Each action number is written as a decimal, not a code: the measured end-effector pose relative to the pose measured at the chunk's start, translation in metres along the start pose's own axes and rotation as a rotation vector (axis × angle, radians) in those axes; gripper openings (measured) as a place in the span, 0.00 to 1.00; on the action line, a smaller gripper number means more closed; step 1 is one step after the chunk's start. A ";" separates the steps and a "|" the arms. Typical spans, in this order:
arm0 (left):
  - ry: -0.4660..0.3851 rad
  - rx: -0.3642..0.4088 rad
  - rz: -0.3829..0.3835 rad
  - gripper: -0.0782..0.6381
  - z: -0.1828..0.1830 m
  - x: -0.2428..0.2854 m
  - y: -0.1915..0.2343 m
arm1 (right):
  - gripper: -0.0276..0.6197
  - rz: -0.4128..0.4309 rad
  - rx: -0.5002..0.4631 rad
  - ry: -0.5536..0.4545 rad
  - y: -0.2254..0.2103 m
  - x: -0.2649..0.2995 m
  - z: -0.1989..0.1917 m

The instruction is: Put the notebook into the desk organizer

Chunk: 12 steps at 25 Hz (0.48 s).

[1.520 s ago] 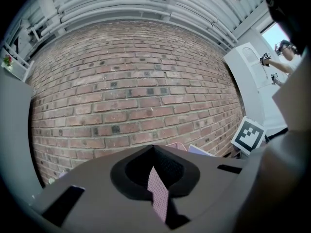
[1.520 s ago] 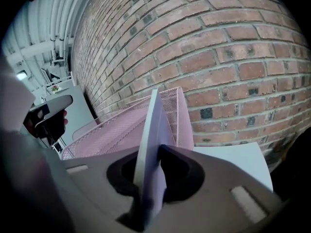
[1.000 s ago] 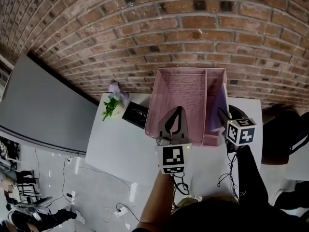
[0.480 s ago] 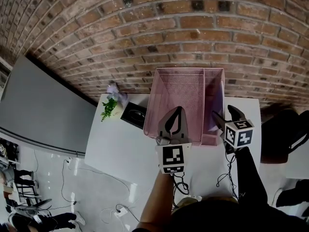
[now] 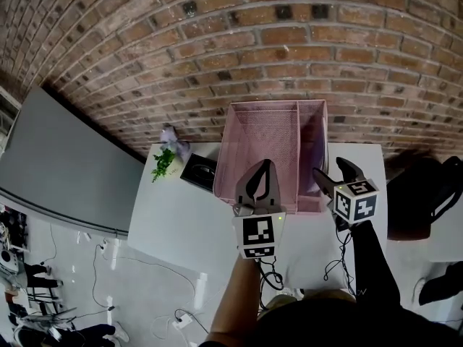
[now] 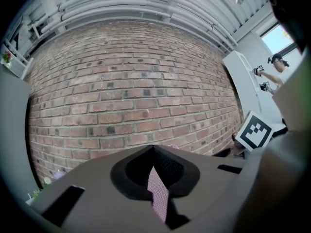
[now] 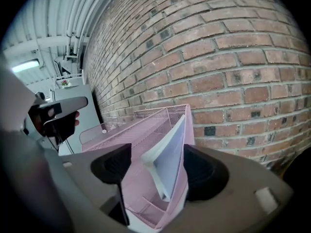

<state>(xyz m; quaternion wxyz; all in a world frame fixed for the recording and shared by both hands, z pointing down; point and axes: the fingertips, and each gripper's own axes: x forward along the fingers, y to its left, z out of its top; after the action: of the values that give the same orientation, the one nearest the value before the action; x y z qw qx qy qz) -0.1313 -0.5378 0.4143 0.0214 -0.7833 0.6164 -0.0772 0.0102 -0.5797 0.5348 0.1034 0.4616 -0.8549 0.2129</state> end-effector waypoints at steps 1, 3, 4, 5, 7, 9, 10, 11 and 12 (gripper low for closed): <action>-0.003 0.001 -0.002 0.12 0.002 -0.003 -0.002 | 0.55 0.002 -0.001 -0.005 0.002 -0.004 0.001; -0.007 0.002 -0.005 0.12 0.005 -0.009 -0.004 | 0.55 0.009 -0.007 -0.012 0.008 -0.012 0.002; -0.009 0.003 -0.007 0.12 0.007 -0.012 -0.005 | 0.55 0.013 -0.013 -0.016 0.011 -0.016 0.003; -0.010 0.003 -0.008 0.12 0.009 -0.015 -0.007 | 0.55 0.014 -0.017 -0.021 0.014 -0.020 0.004; -0.011 0.002 -0.014 0.12 0.012 -0.022 -0.009 | 0.55 0.013 -0.026 -0.031 0.019 -0.028 0.007; -0.013 0.001 -0.017 0.12 0.015 -0.029 -0.011 | 0.55 0.011 -0.037 -0.040 0.024 -0.037 0.008; -0.014 0.000 -0.017 0.12 0.017 -0.033 -0.011 | 0.55 0.011 -0.043 -0.046 0.027 -0.041 0.009; -0.016 -0.001 -0.018 0.12 0.019 -0.038 -0.012 | 0.55 0.010 -0.049 -0.054 0.030 -0.046 0.010; -0.019 -0.003 -0.018 0.12 0.021 -0.042 -0.013 | 0.55 0.010 -0.056 -0.063 0.033 -0.051 0.012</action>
<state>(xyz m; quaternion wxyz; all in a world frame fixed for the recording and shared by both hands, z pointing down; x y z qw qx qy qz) -0.1258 -0.4954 0.3913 0.0255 -0.7897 0.6091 -0.0692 0.0107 -0.5308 0.4962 0.0884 0.4609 -0.8655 0.1751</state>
